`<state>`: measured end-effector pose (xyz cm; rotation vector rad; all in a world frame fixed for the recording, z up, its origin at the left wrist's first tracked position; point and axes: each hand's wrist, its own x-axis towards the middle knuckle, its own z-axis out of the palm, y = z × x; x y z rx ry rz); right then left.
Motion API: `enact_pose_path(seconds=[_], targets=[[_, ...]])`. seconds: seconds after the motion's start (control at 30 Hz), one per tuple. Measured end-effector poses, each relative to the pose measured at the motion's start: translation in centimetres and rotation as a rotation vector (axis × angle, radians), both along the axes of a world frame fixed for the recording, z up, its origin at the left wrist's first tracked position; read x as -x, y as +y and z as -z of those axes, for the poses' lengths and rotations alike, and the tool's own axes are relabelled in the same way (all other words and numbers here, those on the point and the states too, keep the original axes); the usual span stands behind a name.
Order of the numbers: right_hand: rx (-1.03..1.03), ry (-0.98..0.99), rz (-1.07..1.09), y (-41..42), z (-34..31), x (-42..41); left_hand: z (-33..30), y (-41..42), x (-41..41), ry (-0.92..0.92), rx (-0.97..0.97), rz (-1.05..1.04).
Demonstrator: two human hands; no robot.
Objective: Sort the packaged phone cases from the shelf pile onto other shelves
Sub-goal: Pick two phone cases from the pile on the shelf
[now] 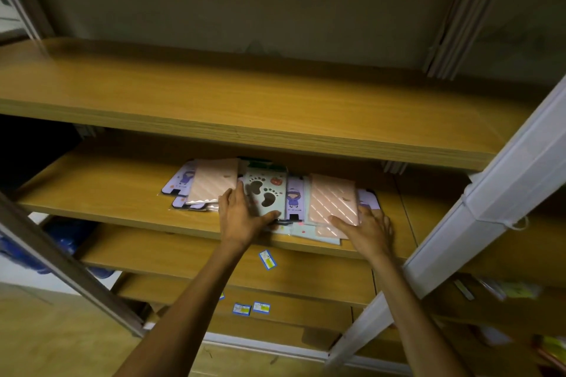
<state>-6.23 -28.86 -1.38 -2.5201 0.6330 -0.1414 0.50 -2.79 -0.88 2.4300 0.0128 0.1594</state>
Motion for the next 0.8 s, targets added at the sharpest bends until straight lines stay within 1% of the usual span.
enact_pose_path(seconds=[0.07,0.17,0.27,0.37,0.47,0.67,0.8], targets=[[-0.027,-0.015,0.006,-0.2,-0.1,-0.1,0.0,-0.2,0.2,-0.016,0.067,0.006],[-0.117,-0.043,0.012,-0.6,0.3,-0.3,0.0,-0.4,0.3,0.009,0.121,0.015],[-0.153,-0.055,0.027,-0.9,0.5,-0.4,0.0,-0.4,0.2,0.039,0.08,0.016],[-0.128,-0.068,0.029,-0.9,0.3,-0.2,-0.2,-0.3,0.3,0.026,0.002,0.032],[-0.134,-0.065,0.018,-0.7,0.3,-0.3,-0.7,-0.4,0.4,0.014,-0.027,0.034],[-0.266,-0.054,0.035,-0.7,-0.1,-0.7,-0.7,0.0,-0.2,0.053,0.053,0.053],[-0.301,-0.041,0.039,-0.6,-0.4,-0.6,0.2,0.4,0.1,0.074,0.086,0.062]])
